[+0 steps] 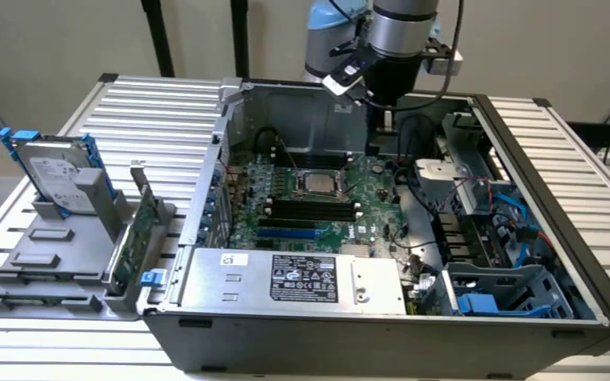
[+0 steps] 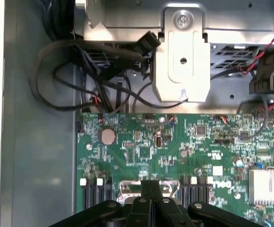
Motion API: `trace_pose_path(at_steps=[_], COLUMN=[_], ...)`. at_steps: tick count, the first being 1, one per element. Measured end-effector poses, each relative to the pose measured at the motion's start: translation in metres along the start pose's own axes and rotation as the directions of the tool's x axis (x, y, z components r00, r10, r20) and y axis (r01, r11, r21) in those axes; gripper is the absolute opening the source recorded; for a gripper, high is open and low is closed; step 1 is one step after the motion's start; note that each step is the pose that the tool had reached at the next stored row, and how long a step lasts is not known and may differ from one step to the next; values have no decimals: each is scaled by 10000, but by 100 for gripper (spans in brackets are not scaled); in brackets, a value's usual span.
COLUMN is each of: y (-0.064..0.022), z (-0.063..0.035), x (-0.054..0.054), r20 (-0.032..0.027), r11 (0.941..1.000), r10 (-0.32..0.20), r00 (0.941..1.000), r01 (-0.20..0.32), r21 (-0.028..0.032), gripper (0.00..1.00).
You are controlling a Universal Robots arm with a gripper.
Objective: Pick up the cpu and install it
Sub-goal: 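Close the cpu cover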
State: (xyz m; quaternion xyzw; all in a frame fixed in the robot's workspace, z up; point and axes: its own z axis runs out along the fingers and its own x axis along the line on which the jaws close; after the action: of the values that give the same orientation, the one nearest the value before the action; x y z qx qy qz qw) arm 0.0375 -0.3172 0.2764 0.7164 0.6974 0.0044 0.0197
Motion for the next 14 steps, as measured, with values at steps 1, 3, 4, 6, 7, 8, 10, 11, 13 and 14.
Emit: trace_pose_path(at_steps=[1, 3, 4, 6, 7, 8, 10, 11, 13, 14], y=[25, 71, 87, 113, 120, 120, 119, 118, 117, 115], z=[18, 55, 73, 110, 129, 147, 183, 201, 237, 255], x=[2, 5, 6, 7, 8, 8, 9, 9, 10, 10], r20=[2, 8, 9, 18, 16, 14, 11, 8, 1, -2], r11=[10000, 10000, 10000, 9999, 9999, 9998, 9994, 9991, 9981, 9975], r10=[-8, -31, -52, -115, -162, -217, -344, -429, -622, -704], r00=[10000, 10000, 10000, 9999, 9999, 9998, 9994, 9991, 9981, 9975], r01=[8, 31, 52, 115, 162, 217, 344, 429, 622, 704], r21=[0, 0, -1, -2, -3, -5, -7, -9, -14, -16], gripper=[11, 11, 11, 11, 11, 11, 11, 11, 11, 11])
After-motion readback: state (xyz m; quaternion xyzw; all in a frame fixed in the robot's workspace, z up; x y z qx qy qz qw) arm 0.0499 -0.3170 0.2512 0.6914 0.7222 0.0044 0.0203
